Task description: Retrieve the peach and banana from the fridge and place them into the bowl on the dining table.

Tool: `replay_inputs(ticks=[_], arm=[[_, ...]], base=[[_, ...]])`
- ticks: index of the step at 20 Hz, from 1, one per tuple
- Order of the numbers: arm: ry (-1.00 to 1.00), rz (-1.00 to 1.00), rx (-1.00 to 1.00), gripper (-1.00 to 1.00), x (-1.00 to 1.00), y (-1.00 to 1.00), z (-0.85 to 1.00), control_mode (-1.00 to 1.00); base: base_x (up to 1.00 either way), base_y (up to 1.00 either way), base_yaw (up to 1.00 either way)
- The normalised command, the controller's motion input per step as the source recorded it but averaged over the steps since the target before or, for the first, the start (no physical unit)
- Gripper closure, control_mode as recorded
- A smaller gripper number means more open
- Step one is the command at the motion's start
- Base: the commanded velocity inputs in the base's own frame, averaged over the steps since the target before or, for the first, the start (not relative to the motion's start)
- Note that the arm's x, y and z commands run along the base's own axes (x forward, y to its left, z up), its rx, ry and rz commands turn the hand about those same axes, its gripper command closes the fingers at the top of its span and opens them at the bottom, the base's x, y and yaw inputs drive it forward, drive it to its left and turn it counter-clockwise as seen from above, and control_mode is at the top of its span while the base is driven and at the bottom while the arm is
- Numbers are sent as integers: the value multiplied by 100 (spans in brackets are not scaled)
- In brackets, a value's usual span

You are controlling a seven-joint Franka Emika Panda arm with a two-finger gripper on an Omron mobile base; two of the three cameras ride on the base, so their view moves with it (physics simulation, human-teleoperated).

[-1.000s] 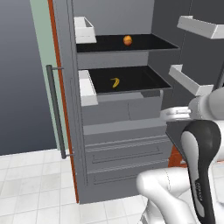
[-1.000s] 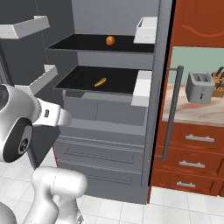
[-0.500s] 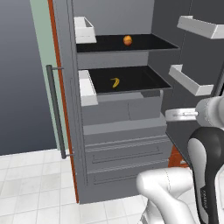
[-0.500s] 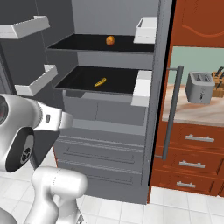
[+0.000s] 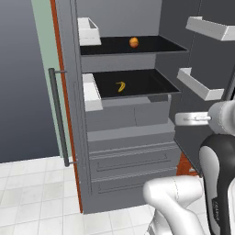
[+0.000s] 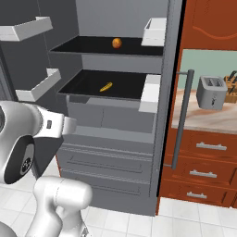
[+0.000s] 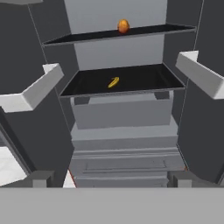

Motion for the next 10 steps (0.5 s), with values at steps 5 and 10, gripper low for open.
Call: replay_inputs(ticks=[5,10], arm=[[-2,0,0,-100,0,0,19,-100],[0,0,0,-100,0,0,21,-100]], base=[[0,0,0],[0,0,0]])
